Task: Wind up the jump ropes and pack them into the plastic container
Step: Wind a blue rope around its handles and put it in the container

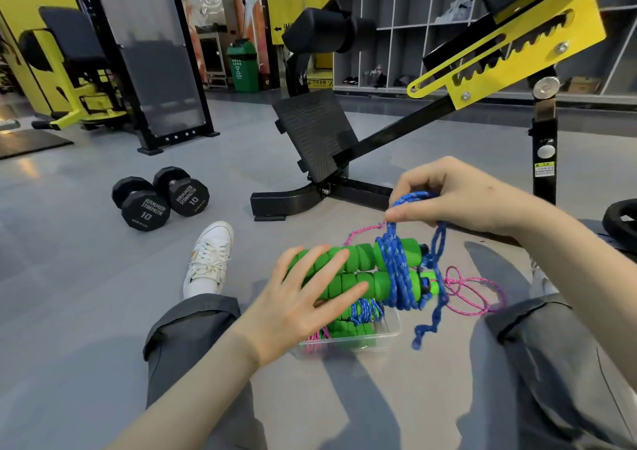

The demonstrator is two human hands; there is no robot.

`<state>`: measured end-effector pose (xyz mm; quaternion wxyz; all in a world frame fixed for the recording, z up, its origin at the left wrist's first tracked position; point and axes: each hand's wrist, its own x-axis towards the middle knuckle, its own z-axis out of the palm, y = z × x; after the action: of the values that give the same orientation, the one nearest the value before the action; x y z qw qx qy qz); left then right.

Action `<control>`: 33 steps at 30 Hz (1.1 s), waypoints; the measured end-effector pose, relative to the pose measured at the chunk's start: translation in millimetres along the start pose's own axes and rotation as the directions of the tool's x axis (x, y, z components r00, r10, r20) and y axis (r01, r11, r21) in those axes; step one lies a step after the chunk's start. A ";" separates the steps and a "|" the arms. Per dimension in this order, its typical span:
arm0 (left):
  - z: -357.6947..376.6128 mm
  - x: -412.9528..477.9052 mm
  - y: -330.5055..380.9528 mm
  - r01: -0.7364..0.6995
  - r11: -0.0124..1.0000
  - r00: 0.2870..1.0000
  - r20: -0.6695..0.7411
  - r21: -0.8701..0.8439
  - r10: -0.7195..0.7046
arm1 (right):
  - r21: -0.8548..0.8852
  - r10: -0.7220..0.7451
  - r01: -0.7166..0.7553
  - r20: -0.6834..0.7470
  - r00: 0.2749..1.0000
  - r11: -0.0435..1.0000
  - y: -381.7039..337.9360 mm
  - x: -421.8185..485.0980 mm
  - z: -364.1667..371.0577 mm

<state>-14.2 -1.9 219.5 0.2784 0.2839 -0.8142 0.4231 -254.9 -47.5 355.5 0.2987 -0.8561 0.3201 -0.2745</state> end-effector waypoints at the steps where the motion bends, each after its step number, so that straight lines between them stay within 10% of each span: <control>1: -2.8 3.3 2.5 -0.001 1.000 1.000 -0.016 -0.021 0.001 | 0.069 0.017 -0.017 -0.001 1.000 0.998 3.5 0.7 -2.5; 13: -16.2 39.3 25.0 0.069 0.991 0.972 -0.216 -0.115 -0.093 | 0.557 0.024 -0.019 -0.002 1.000 0.830 46.0 1.4 43.4; 18: -12.3 33.1 12.0 0.133 0.986 0.974 -0.174 -0.096 -0.148 | 0.905 0.300 -0.004 -0.137 0.944 0.425 60.9 -19.5 75.6; 20: -10.9 31.6 5.3 0.158 0.984 0.972 -0.162 -0.080 -0.169 | 0.893 0.135 0.049 -0.122 0.983 0.447 62.8 -22.8 89.5; 33: 2.8 24.7 -2.7 0.242 0.968 0.965 -0.123 0.072 -0.232 | 0.719 0.382 -0.209 -0.085 0.920 0.663 51.2 -36.5 124.7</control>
<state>-29.8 -11.1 236.7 0.3603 0.3664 -0.7381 0.4371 -215.5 -11.2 226.5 0.6007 -0.5783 0.3601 -0.4184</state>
